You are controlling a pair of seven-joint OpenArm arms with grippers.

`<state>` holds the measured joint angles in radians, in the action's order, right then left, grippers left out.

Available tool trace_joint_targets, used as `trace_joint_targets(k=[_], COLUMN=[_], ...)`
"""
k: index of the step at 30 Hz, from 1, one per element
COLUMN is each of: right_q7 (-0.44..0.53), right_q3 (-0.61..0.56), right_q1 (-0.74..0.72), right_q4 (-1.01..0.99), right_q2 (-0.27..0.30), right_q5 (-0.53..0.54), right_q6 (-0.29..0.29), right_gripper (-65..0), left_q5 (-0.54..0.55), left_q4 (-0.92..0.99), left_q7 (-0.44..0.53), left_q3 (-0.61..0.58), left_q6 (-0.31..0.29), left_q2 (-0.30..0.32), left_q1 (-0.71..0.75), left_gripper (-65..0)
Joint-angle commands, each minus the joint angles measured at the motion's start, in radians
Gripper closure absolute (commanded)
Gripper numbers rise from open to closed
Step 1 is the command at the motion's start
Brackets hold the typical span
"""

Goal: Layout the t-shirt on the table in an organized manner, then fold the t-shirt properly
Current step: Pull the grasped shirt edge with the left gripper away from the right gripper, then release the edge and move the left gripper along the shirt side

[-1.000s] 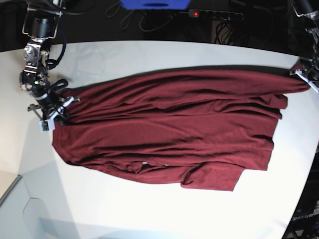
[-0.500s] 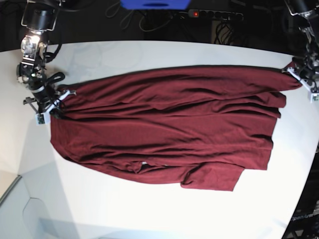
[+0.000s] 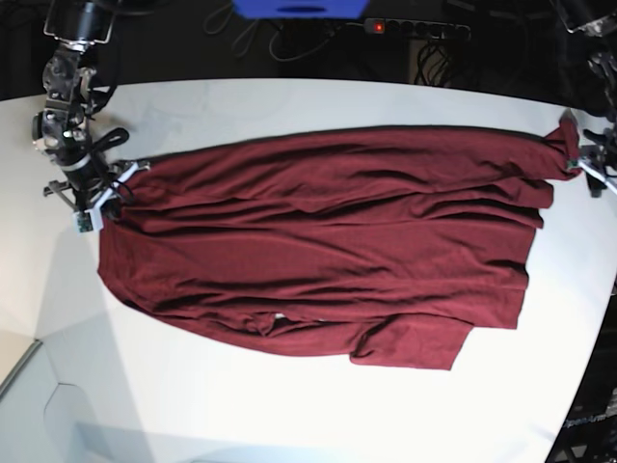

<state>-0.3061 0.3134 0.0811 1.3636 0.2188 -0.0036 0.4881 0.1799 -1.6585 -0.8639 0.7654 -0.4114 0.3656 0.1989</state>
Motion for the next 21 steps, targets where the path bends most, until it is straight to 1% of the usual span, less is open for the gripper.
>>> trace_joint_targets(k=[1, 3, 6, 8, 11, 13, 16, 18, 21], right_q7=[0.022, 0.022, 0.026, 0.028, 0.028, 0.028, 0.025, 0.025, 0.023], right_q3=[0.003, 0.003, 0.002, 0.002, 0.002, 0.002, 0.002, 0.002, 0.002], right_q1=[-0.010, -0.005, 0.012, 0.013, 0.016, 0.016, 0.016, 0.018, 0.018], right_q4=[0.021, 0.021, 0.021, 0.021, 0.021, 0.021, 0.021, 0.021, 0.021], right_q2=[0.009, 0.008, -0.002, -0.020, -0.026, -0.026, -0.026, -0.026, -0.025], right_q5=[0.007, 0.007, 0.007, 0.007, 0.007, 0.007, 0.007, 0.007, 0.007], right_q6=[-0.007, -0.007, -0.007, -0.007, -0.007, -0.007, -0.007, -0.007, -0.007], right_gripper=[0.0, 0.0, 0.0, 0.0, 0.0, 0.0, 0.0, 0.0, 0.0], left_q5=[0.005, 0.005, 0.005, 0.000, -0.004, -0.004, -0.004, -0.004, -0.004], left_q4=[-0.018, -0.013, 0.036, 0.087, 0.177, 0.263, 0.413, 0.515, 0.633], left_q7=[0.019, 0.018, 0.019, 0.022, 0.019, 0.024, 0.038, 0.079, 0.147], left_q3=[0.001, -0.021, -0.099, -0.166, -0.264, -0.334, -0.399, -0.404, -0.406], left_q6=[0.004, 0.004, 0.006, 0.007, 0.013, 0.013, 0.015, 0.015, 0.015], left_q2=[0.016, 0.011, 0.006, -0.015, -0.052, -0.069, -0.089, -0.113, -0.136], left_q1=[-0.025, -0.083, -0.160, -0.224, -0.330, -0.392, -0.490, -0.559, -0.635], left_gripper=[-31.6, -31.6, -31.6, -31.6, -31.3, -28.2, -21.4, -18.7, -18.2])
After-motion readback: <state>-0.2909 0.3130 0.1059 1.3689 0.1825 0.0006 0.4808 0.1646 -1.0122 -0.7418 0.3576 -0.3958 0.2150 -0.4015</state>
